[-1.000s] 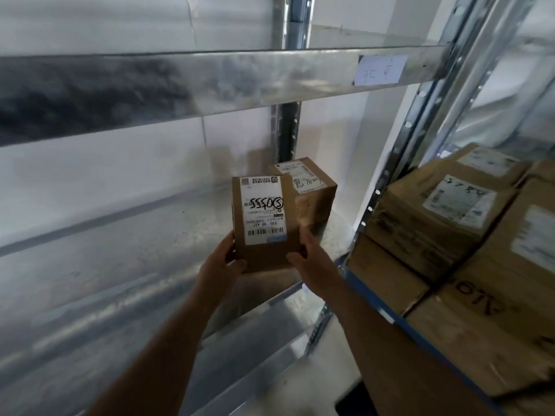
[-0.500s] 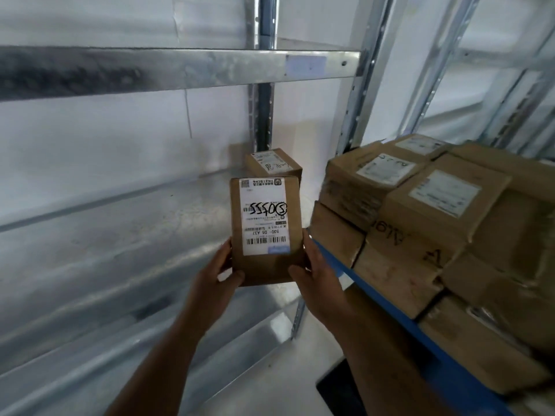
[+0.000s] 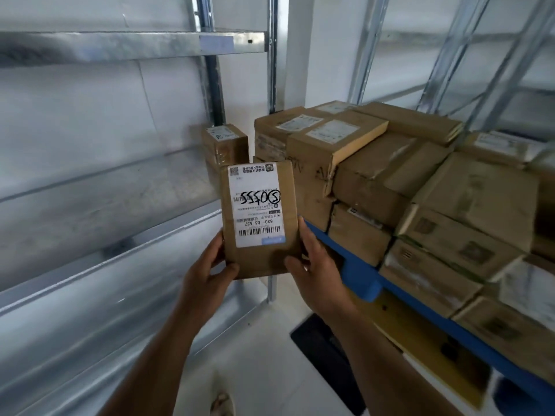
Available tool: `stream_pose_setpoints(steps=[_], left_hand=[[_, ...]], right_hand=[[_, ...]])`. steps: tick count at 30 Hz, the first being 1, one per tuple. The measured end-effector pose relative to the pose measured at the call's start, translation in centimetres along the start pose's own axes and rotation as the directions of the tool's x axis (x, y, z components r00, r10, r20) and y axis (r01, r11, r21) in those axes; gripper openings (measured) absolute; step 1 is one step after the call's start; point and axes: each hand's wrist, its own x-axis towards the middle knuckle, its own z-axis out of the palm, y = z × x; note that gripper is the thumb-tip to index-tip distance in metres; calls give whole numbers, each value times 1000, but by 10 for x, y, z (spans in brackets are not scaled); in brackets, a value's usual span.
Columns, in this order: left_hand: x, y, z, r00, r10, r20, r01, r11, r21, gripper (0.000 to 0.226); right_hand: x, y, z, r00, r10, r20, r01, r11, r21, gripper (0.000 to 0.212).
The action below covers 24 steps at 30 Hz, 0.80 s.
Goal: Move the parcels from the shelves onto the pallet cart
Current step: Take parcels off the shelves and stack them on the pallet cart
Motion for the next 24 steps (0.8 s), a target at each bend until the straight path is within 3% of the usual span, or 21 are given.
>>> stream_pose_setpoints(steps=[4,13,18,24], left_hand=[[-19,31,15,997,77,-7,-77,997,-7,60],[-32,110,62,949,285,134,-264,952,-155,59],[-26,165,107,867,397,299,-334,911,-241,57],[-13,212,173,729,498,470,-422,867,-264,62]], right_hand=[[-27,-11,-31,996,-48,-70,47,999,-13,74],[-81,-44,-115,927,-163,-338,118,982,-150,71],[-107,-52,-171,807,-198,-557,97,974,-205,65],[-133,-41,-228,653,-135,-745,-42,976,-214,61]])
